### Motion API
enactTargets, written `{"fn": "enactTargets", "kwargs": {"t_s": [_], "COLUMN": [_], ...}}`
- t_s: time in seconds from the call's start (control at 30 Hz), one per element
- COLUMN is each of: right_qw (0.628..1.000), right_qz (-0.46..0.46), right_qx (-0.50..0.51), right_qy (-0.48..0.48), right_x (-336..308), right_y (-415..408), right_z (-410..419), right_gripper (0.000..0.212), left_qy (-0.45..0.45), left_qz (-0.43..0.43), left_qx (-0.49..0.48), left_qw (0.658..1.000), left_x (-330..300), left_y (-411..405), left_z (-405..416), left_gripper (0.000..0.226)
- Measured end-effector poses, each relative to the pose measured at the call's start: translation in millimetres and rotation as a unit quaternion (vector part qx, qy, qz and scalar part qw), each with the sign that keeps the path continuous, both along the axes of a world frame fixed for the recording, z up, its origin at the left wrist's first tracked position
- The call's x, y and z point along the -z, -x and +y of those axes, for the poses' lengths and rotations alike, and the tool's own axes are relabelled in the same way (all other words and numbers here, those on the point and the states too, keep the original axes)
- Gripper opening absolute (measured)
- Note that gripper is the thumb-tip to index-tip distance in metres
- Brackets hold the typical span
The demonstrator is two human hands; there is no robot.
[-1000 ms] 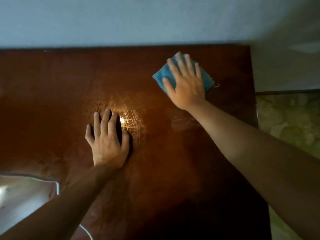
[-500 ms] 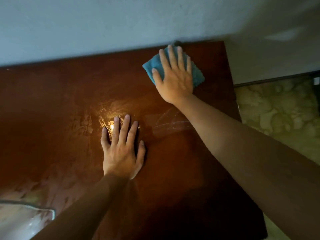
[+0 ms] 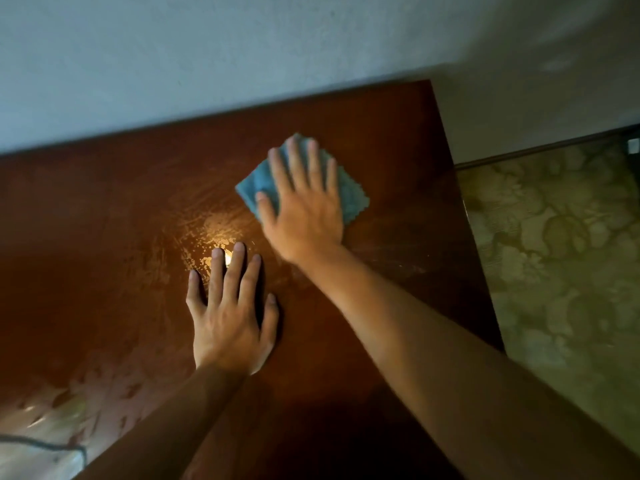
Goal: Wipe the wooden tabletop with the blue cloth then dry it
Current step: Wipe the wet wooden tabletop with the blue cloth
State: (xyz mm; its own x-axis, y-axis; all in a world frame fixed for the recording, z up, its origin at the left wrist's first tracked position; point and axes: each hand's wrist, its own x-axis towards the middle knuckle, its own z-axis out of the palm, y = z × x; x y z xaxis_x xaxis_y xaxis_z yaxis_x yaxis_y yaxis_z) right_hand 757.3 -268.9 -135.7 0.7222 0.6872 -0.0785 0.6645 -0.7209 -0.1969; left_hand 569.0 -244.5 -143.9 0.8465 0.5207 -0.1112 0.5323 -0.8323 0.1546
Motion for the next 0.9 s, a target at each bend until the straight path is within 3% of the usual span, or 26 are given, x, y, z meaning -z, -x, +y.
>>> {"fn": "enactTargets", "kwargs": {"t_s": [0.13, 0.3, 0.4, 0.47, 0.57, 0.67, 0.8, 0.9], "right_qw": [0.996, 0.993, 0.983, 0.992, 0.998, 0.992, 0.999, 0.992], "right_qz": [0.015, -0.013, -0.002, -0.001, 0.034, 0.030, -0.025, -0.018], "right_qx": [-0.089, 0.110, 0.181, 0.122, -0.049, -0.116, 0.027, 0.119], "right_qy": [-0.011, 0.034, 0.021, 0.012, 0.026, 0.050, 0.035, 0.026], "right_x": [4.5, 2.8, -0.7, -0.4, -0.1, 0.3, -0.4, 2.6], "right_y": [-1.6, -97.0, -72.9, -12.2, 66.2, 47.6, -12.9, 4.2], "right_z": [-7.9, -76.5, -75.8, -56.3, -34.8, -52.5, -113.9, -113.0], "right_gripper": [0.067, 0.071, 0.069, 0.069, 0.066, 0.066, 0.064, 0.065], "left_qy": [-0.003, 0.007, 0.006, 0.007, 0.020, 0.026, 0.020, 0.021], "left_qz": [-0.009, -0.009, -0.016, -0.013, -0.022, -0.031, -0.025, -0.029], "left_qx": [-0.003, -0.008, -0.012, -0.013, -0.010, -0.016, -0.019, -0.018], "left_qw": [1.000, 1.000, 1.000, 1.000, 1.000, 0.999, 0.999, 0.999], "left_x": [-1.5, -2.6, -4.0, -3.7, -2.8, -2.4, -2.1, -2.0], "left_y": [-0.6, -0.2, -0.6, -0.8, 1.7, 2.1, 1.0, 1.5], "left_z": [-1.7, -0.6, -0.7, -0.8, 0.4, -0.1, 0.7, 1.2], "left_gripper": [0.062, 0.062, 0.062, 0.062, 0.065, 0.066, 0.065, 0.063]}}
